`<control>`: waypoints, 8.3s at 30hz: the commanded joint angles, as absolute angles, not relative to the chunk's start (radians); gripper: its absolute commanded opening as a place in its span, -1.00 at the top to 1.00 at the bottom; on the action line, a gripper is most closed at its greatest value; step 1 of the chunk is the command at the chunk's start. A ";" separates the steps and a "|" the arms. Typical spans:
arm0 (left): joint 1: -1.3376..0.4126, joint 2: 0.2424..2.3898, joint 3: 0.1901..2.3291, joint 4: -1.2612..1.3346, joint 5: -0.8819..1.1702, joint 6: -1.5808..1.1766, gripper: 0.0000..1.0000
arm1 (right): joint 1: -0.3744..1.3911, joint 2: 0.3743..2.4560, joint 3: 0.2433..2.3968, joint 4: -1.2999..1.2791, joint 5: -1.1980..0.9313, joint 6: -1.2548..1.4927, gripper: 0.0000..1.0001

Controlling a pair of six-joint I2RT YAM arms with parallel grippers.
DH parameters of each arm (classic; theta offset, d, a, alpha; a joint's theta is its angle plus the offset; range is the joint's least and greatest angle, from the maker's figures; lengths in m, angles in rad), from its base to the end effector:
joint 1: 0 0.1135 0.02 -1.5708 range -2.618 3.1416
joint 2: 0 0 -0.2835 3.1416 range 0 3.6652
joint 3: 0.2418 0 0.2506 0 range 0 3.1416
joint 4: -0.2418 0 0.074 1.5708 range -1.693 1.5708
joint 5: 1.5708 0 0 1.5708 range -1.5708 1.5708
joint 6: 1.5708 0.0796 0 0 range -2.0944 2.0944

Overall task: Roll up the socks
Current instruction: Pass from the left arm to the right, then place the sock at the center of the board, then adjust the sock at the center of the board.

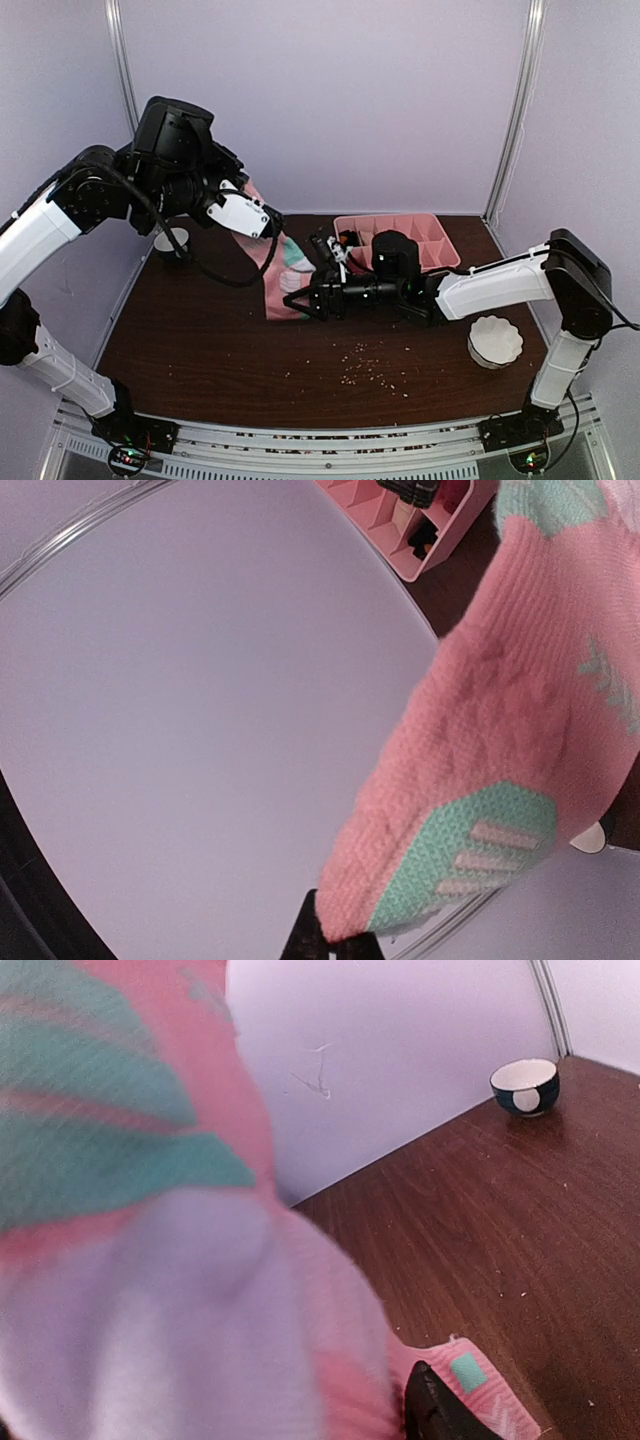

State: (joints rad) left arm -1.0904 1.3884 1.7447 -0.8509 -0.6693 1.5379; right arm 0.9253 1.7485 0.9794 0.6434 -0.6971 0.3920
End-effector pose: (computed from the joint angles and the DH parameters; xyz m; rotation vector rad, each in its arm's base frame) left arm 0.1805 -0.2395 0.4686 1.8683 0.9286 0.9632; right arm 0.2122 0.3667 0.2495 -1.0533 1.6194 1.5214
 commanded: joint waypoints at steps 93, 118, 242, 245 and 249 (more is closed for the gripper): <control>-0.611 2.307 1.834 -1.031 0.109 0.529 -0.49 | 0.929 2.136 1.050 0.764 -0.741 1.014 0.49; -0.611 2.217 1.808 -1.159 0.383 0.483 -0.18 | 0.849 2.104 0.707 0.823 -0.557 1.178 -0.99; -0.671 1.667 1.117 -0.439 0.045 0.681 -0.96 | 0.910 2.142 0.983 1.056 -0.686 1.717 1.00; -0.685 1.658 1.110 -0.459 0.092 0.667 -0.96 | 0.911 2.136 0.967 1.032 -0.677 1.705 1.00; -0.685 1.628 1.093 -0.513 0.162 0.669 -0.96 | 0.911 2.128 0.959 0.944 -0.679 1.652 1.00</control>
State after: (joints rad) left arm -0.6895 1.6798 1.1130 -0.5095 0.0875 0.6823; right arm 0.9119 2.1345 0.9745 0.9958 -0.6865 1.6936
